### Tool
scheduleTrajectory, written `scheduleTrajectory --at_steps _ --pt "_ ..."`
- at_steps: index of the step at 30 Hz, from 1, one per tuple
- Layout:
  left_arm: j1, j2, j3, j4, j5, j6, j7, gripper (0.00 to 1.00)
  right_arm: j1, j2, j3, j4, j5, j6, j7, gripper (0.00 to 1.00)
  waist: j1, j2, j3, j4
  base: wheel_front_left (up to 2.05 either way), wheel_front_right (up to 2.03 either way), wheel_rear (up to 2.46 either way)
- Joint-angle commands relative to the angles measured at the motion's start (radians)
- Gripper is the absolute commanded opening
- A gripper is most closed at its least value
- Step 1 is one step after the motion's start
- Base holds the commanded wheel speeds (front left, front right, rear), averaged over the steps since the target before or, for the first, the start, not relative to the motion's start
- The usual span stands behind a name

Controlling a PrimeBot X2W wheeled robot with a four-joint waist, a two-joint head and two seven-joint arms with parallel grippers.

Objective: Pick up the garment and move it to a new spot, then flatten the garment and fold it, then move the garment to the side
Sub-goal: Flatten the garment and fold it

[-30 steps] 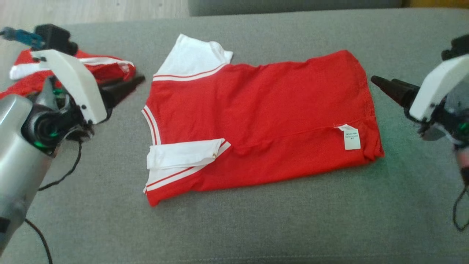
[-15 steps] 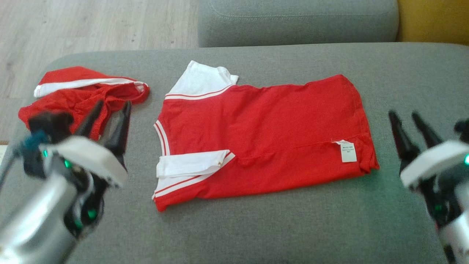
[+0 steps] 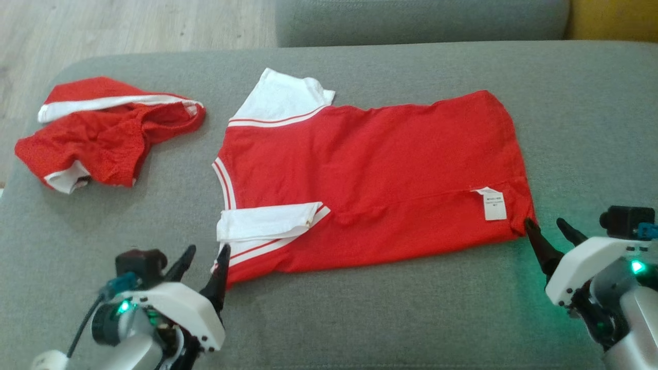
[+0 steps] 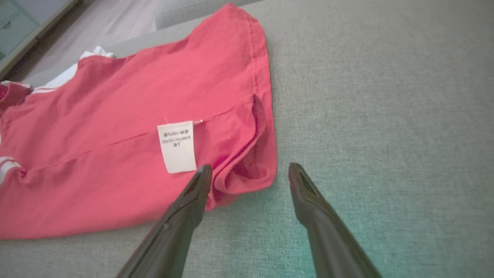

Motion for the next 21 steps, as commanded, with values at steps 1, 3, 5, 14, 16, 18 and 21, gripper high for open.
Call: scheduleTrajectory --at_steps 1,3,5,14,16,18,21 --pt "-0.05 0.02 0.035 -0.008 -0.006 -0.003 0.001 1.0 -0.036 -0.011 0.002 -0.027 -0.013 -0.001 0.005 1.0 0.0001 -0.0001 0.01 0.007 0.0 0.0 0.0" --pt "-0.062 0.006 0.027 0.02 -0.016 -0.01 0.023 1.0 -0.044 -0.006 -0.006 -0.026 -0.023 -0.001 0.016 1.0 0.0001 -0.0001 0.019 0.011 0.0 0.0 0.0" --pt "-0.071 -0.005 0.022 0.047 -0.03 -0.016 0.049 1.0 -0.05 -0.004 -0.007 -0.024 -0.033 -0.001 0.031 1.0 0.0001 -0.0001 0.027 0.012 0.0 0.0 0.0" --pt "-0.096 -0.041 0.01 0.13 -0.093 -0.059 0.136 1.0 -0.069 -0.002 0.016 -0.029 -0.041 -0.001 0.08 1.0 0.0001 -0.0001 0.054 0.006 0.0 0.0 0.0" --pt "-0.104 -0.047 0.004 0.144 -0.107 -0.068 0.165 1.0 -0.071 -0.003 0.018 -0.027 -0.038 -0.001 0.093 1.0 0.0001 -0.0001 0.058 0.006 0.0 0.0 0.0" --pt "-0.118 -0.047 0.0 0.158 -0.107 -0.063 0.186 1.0 -0.071 -0.004 0.022 -0.025 -0.037 -0.001 0.106 1.0 0.0001 -0.0001 0.061 0.006 0.0 0.0 0.0" --pt "-0.131 -0.052 -0.003 0.17 -0.112 -0.059 0.207 1.0 -0.07 -0.004 0.029 -0.022 -0.034 -0.001 0.12 0.92 0.0001 -0.0001 0.061 0.007 0.0 0.0 0.0"
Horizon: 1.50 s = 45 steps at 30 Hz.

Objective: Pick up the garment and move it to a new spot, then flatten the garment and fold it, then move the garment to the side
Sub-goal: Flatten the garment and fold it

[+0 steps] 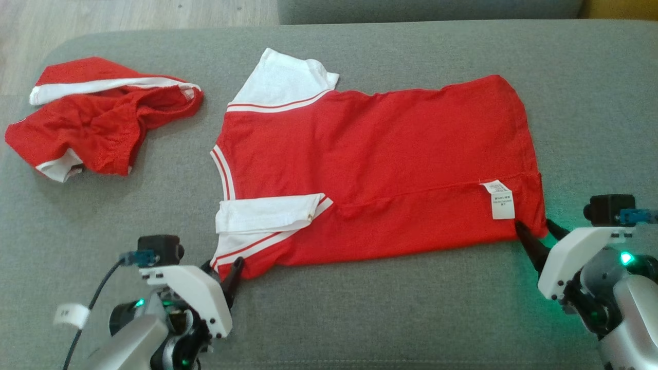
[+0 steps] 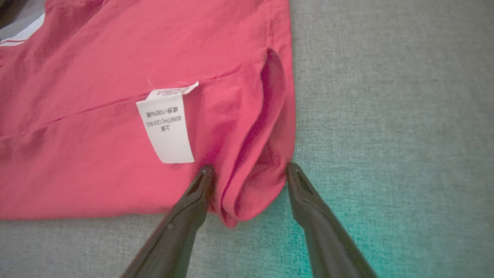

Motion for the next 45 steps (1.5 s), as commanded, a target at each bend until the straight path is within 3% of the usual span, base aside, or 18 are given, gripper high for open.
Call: scheduleTrajectory --at_steps 1,2,3,4,5,6,13,22,32,33,34,35,36,45 --pt "-0.046 0.015 0.026 -0.006 -0.013 0.003 0.014 1.0 -0.029 -0.011 0.018 -0.026 0.001 -0.001 0.004 0.81 0.0 0.0 -0.001 0.0 0.0 0.0 0.0" --pt "-0.051 0.013 0.02 0.0 -0.017 0.002 0.031 1.0 -0.028 -0.011 0.02 -0.025 0.003 -0.001 0.007 0.71 0.0 0.0 -0.001 0.0 0.0 0.0 0.0" --pt "-0.055 0.013 0.011 0.007 -0.017 0.001 0.05 0.91 -0.028 -0.01 0.022 -0.023 0.006 -0.001 0.012 0.51 0.0 0.0 -0.002 -0.001 0.0 0.0 0.0" --pt "-0.059 0.012 0.004 0.011 -0.017 -0.001 0.065 0.48 -0.028 -0.011 0.023 -0.021 0.007 -0.001 0.015 0.4 0.0 0.0 -0.003 -0.002 0.0 0.0 0.0" --pt "-0.061 0.01 0.001 0.012 -0.018 -0.003 0.071 0.18 -0.029 -0.012 0.023 -0.022 0.006 -0.001 0.012 0.24 0.0 0.0 -0.004 -0.002 0.0 0.0 0.0" --pt "-0.063 0.009 0.001 0.012 -0.019 -0.003 0.073 0.0 -0.029 -0.013 0.022 -0.023 0.006 -0.001 0.01 0.0 0.0 0.0 -0.006 -0.003 0.0 0.0 0.0" --pt "-0.048 0.063 0.01 -0.043 -0.017 -0.002 0.074 0.0 -0.024 -0.041 -0.016 -0.036 0.004 -0.001 0.011 0.0 0.0 0.0 -0.039 -0.008 0.0 0.0 0.0" --pt "-0.005 0.195 -0.009 -0.182 0.0 0.033 0.15 0.0 0.067 -0.096 -0.034 -0.11 0.024 -0.001 0.168 0.0 0.0 0.0 -0.07 -0.018 0.0 0.0 0.0" --pt "0.078 0.276 -0.024 -0.319 -0.028 0.073 0.212 0.0 0.23 -0.062 -0.117 -0.247 0.032 -0.001 0.336 0.0 0.0 0.0 -0.078 -0.041 0.0 0.0 0.0" --pt "0.083 0.279 -0.025 -0.325 -0.032 0.076 0.216 0.0 0.24 -0.054 -0.125 -0.259 0.03 -0.001 0.345 0.17 0.0 0.0 -0.077 -0.042 0.0 0.0 0.0" --pt "0.087 0.281 -0.024 -0.329 -0.036 0.077 0.219 0.0 0.247 -0.046 -0.133 -0.271 0.027 -0.001 0.351 0.69 0.0 0.0 -0.076 -0.043 0.0 0.0 0.0" --pt "0.09 0.281 -0.024 -0.331 -0.042 0.076 0.222 0.33 0.253 -0.036 -0.139 -0.28 0.024 -0.001 0.357 1.0 0.0 0.0 -0.076 -0.044 0.0 0.0 0.0" --pt "0.093 0.28 -0.024 -0.332 -0.048 0.074 0.225 0.97 0.257 -0.026 -0.145 -0.288 0.021 -0.001 0.364 1.0 0.0 0.0 -0.076 -0.045 0.0 0.0 0.0" --pt "0.043 0.322 0.012 -0.373 -0.042 0.048 0.219 1.0 0.235 0.006 -0.171 -0.4 0.081 -0.001 0.364 1.0 0.0 0.0 -0.068 -0.047 0.0 0.0 0.0"
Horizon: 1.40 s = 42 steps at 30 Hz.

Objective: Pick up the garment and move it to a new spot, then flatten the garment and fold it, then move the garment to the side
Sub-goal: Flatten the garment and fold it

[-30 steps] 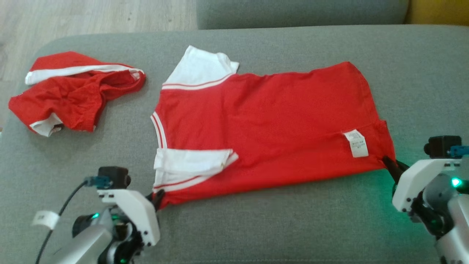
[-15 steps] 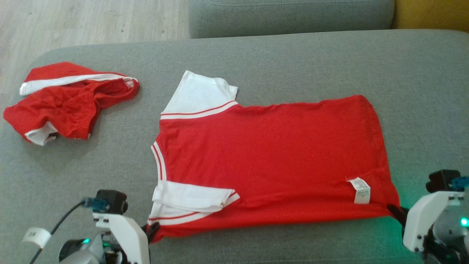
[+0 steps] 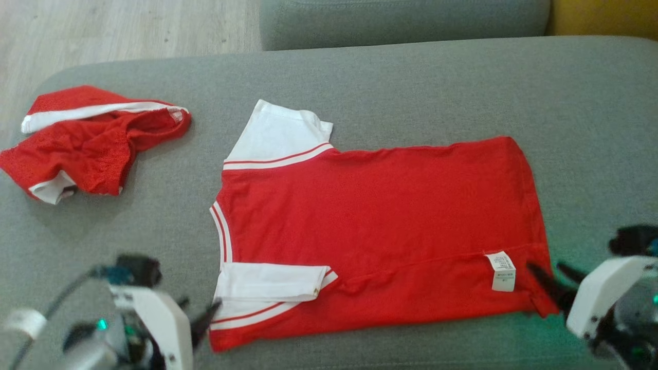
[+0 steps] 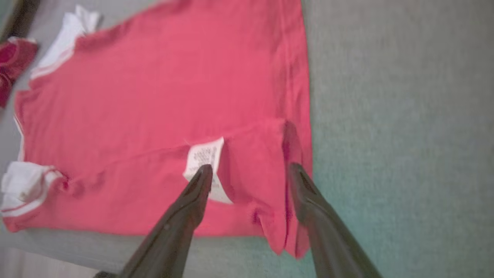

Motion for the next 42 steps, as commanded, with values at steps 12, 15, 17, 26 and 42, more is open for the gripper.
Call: scheduleTrajectory --at_steps 12,15,17,26,42 --pt "-0.505 0.034 0.116 0.037 0.05 -0.2 0.128 1.0 -0.407 -0.045 -0.056 0.037 -0.037 -0.001 -0.133 1.0 0.0 0.0 0.165 0.001 0.0 0.0 0.0" --pt "-0.665 -0.028 0.088 0.173 0.07 -0.286 0.201 1.0 -0.547 -0.041 -0.041 0.17 -0.082 -0.001 -0.128 1.0 0.0 0.0 0.231 -0.005 0.0 0.0 0.0" --pt "-0.732 -0.061 0.076 0.241 0.085 -0.319 0.219 1.0 -0.604 -0.043 -0.019 0.231 -0.099 -0.001 -0.115 1.0 0.0 0.0 0.261 -0.009 0.0 0.0 0.0" --pt "-0.917 -0.174 0.048 0.512 0.112 -0.408 0.218 1.0 -0.762 -0.045 0.124 0.419 -0.054 -0.001 -0.115 1.0 0.0 0.0 0.347 -0.037 0.0 0.0 0.0" --pt "-1.073 -0.221 -0.057 0.774 0.141 -0.437 0.145 1.0 -0.835 -0.063 0.426 0.438 0.092 -0.001 -0.139 0.95 0.0 0.0 0.433 -0.132 0.0 0.0 0.0"
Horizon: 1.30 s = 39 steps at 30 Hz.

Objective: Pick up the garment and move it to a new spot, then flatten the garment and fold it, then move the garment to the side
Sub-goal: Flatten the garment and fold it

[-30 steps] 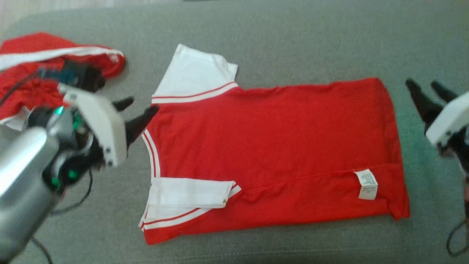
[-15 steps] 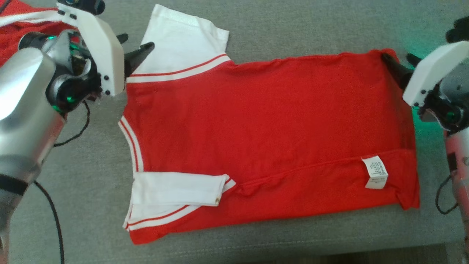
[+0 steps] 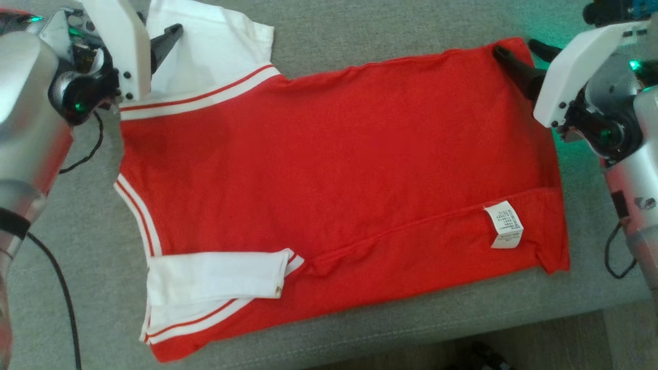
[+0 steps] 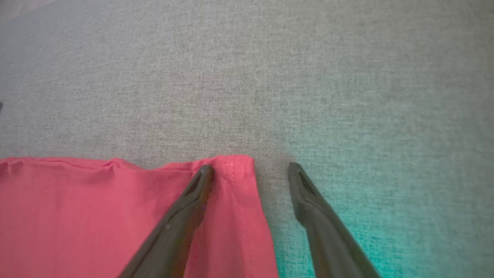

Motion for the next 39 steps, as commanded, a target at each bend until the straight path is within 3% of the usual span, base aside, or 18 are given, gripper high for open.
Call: scheduleTrajectory --at_steps 1,2,3,5,6,7,8,20,28,34,39 --pt "-0.06 0.033 0.027 -0.014 -0.001 -0.006 0.004 1.0 0.032 0.006 0.035 -0.006 0.008 -0.001 0.009 0.95 0.0 0.0 0.005 -0.005 0.0 0.0 0.0" --pt "-0.064 0.033 0.004 -0.01 -0.016 -0.006 0.018 1.0 0.026 0.001 0.053 -0.007 0.022 -0.001 0.004 0.85 0.0 0.0 0.008 -0.008 0.0 0.0 0.0" --pt "-0.064 0.033 0.004 -0.01 -0.016 -0.006 0.018 1.0 0.026 0.001 0.053 -0.007 0.022 -0.001 0.004 0.85 0.0 0.0 0.008 -0.008 0.0 0.0 0.0" --pt "-0.074 0.038 -0.017 -0.002 -0.015 -0.006 0.016 1.0 0.02 -0.006 0.072 -0.009 0.033 -0.001 -0.003 0.61 0.0 0.0 0.011 -0.009 0.0 0.0 0.0" --pt "-0.078 0.039 -0.028 0.004 -0.014 -0.006 0.015 0.77 0.018 -0.009 0.081 -0.01 0.038 -0.001 -0.008 0.45 0.0 0.0 0.012 -0.009 0.0 0.0 0.0" --pt "-0.081 0.04 -0.04 0.007 -0.014 -0.006 0.014 0.26 0.015 -0.012 0.09 -0.011 0.044 -0.001 -0.013 0.15 0.0 0.0 0.012 -0.009 0.0 0.0 0.0" --pt "-0.083 0.04 -0.049 0.011 -0.017 -0.006 0.013 0.0 0.013 -0.015 0.098 -0.01 0.049 -0.001 -0.019 0.0 0.0 0.0 0.012 -0.009 0.0 0.0 0.0" --pt "-0.116 0.048 -0.097 0.097 -0.024 -0.006 -0.087 0.0 -0.027 -0.026 0.087 0.067 0.019 -0.001 -0.229 0.0 0.0 0.0 -0.035 0.009 0.0 0.0 0.0" --pt "-0.11 0.038 -0.117 0.114 -0.061 -0.006 -0.126 0.0 -0.034 -0.013 0.086 0.127 0.007 -0.001 -0.294 0.0 0.0 0.0 -0.082 0.025 0.0 0.0 0.0" --pt "-0.083 0.041 -0.148 0.064 -0.106 -0.006 -0.136 0.0 -0.008 -0.01 0.112 0.133 0.043 -0.001 -0.309 0.0 0.0 0.0 -0.147 0.038 0.0 0.0 0.0" --pt "-0.045 0.083 -0.193 -0.039 -0.163 -0.006 -0.114 0.0 0.034 -0.037 0.137 0.136 0.076 -0.001 -0.316 0.0 0.0 0.0 -0.215 0.049 0.0 0.0 0.0"
